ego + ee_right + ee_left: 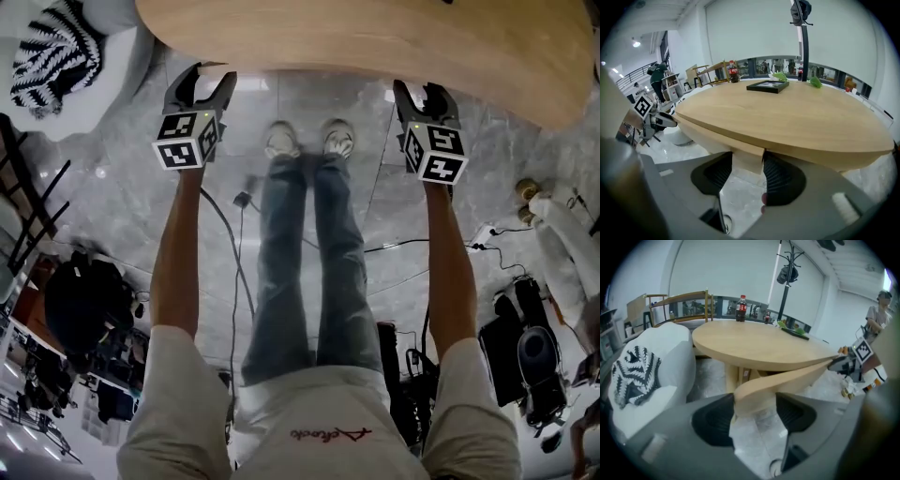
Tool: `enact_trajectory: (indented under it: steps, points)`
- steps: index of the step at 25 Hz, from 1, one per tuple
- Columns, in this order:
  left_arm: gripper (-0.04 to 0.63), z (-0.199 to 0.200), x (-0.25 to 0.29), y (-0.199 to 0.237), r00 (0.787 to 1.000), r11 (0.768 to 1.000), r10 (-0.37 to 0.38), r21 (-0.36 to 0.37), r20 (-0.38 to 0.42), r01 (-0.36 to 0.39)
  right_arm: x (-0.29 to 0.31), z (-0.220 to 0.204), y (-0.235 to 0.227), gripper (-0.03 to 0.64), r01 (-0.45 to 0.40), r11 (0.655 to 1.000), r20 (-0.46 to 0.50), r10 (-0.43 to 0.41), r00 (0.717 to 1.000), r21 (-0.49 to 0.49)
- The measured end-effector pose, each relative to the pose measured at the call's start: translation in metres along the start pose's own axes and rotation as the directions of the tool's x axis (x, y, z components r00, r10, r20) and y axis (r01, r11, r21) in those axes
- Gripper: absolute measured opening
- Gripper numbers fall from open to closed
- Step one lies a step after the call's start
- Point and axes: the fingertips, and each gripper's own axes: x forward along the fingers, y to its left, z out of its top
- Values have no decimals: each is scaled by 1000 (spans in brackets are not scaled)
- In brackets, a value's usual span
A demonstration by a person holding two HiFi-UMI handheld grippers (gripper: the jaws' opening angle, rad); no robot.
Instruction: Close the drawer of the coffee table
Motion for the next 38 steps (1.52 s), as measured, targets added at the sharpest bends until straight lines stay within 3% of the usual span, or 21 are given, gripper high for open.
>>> enact_trajectory:
  steps: [11, 19, 24, 25, 28, 30, 38]
  points:
    - [278, 26, 12, 13, 1000, 1000, 6, 8, 28, -6, 10, 19, -6, 215, 52, 988, 94, -67, 993, 147]
    - [270, 25, 11, 16, 998, 1000, 30, -8, 53, -30, 11, 17, -9, 189, 83, 986, 81, -95, 992, 144]
    - [213, -2, -1, 10, 999, 999, 37, -17, 8, -37, 5, 7, -9, 155, 115, 983, 42, -122, 992, 141]
    - [179, -8, -5, 8, 999, 999, 36, -13, 3, -36, 4, 4, -7, 87, 122, 984, 31, -127, 991, 131]
    - [87, -16, -16, -2, 1000, 1000, 25, -2, 6, -25, -2, -7, 3, 5, 116, 987, 7, -117, 993, 108]
    - [4, -17, -23, -12, 1000, 1000, 4, 11, 12, -4, -8, -11, 13, 5, 93, 991, 5, -94, 996, 96]
    - [3, -7, -48, -41, 995, 998, -60, -7, 82, 61, -36, -1, 36, 5, 65, 992, 56, -71, 996, 106]
